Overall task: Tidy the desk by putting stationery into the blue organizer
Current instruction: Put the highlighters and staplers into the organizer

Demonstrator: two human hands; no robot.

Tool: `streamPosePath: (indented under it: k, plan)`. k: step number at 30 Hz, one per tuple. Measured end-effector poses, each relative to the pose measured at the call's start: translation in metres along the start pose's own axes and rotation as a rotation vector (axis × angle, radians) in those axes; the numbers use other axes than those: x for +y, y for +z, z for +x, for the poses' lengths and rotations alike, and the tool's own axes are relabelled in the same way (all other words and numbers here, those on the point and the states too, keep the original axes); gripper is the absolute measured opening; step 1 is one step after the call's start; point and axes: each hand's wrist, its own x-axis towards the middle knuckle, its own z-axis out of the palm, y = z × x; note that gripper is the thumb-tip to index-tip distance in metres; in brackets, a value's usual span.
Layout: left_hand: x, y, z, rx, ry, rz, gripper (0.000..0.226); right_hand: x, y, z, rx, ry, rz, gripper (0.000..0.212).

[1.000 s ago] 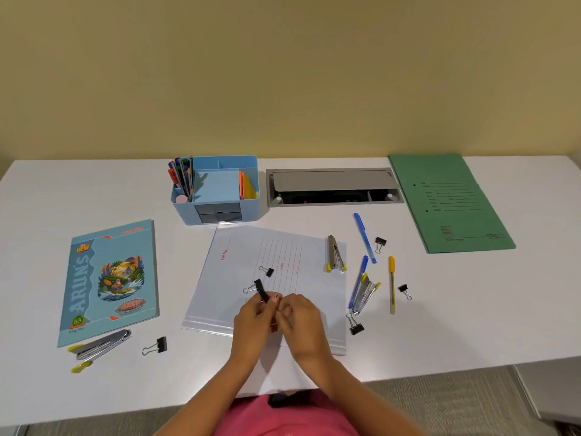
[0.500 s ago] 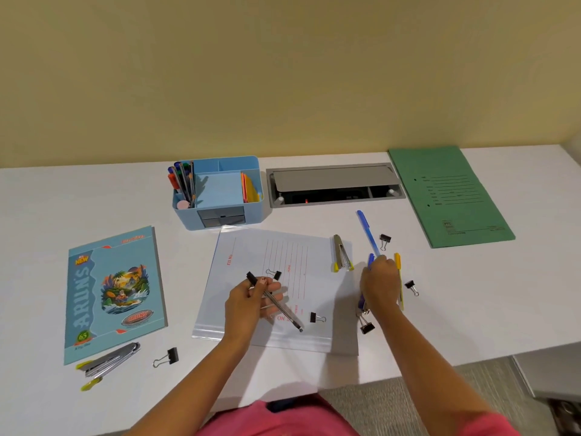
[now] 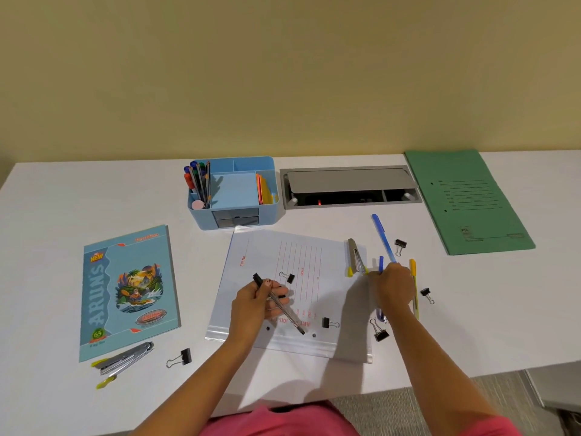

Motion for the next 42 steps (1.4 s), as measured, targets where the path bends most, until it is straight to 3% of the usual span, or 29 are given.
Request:
streamPosePath:
  k: [3, 5, 10, 14, 19, 24, 28, 33, 42]
  plan:
    - [0.000, 0.001, 0.002, -0.016, -0.014, 0.004, 0.026, -0.012, -0.012, -0.018, 0.058, -0.036, 0.074, 0.026]
    - [-0.002, 0.003, 0.004, -0.039, -0.016, 0.025, 0.026, -0.025, -0.017, -0.042, 0.076, -0.155, 0.164, 0.020]
    - [0.000, 0.016, 0.003, -0.082, -0.020, 0.077, 0.026, -0.062, -0.018, -0.105, -0.185, -0.498, 0.413, 0.008]
    - [0.000, 0.022, 0.007, -0.041, 0.012, 0.223, 0.026, -0.076, -0.009, -0.126, -0.215, -0.561, 0.534, 0.011]
    - [0.004, 0.022, 0.009, -0.050, -0.002, 0.188, 0.024, -0.070, -0.003, -0.132, -0.199, -0.614, 0.452, 0.021]
    - [0.004, 0.033, 0.006, -0.091, -0.025, 0.166, 0.023, -0.056, -0.004, -0.119, -0.210, -0.642, 0.478, 0.017]
    - [0.010, 0.037, 0.003, -0.099, -0.047, 0.071, 0.026, -0.026, -0.009, -0.080, -0.017, -0.363, 0.608, 0.014]
    - [0.013, 0.035, 0.001, -0.090, -0.092, 0.022, 0.027, 0.032, -0.013, -0.017, 0.191, 0.042, 0.548, 0.021]
    - [0.019, 0.040, -0.001, -0.123, -0.243, -0.031, 0.023, 0.071, -0.006, 0.021, 0.027, 0.219, 0.243, 0.018]
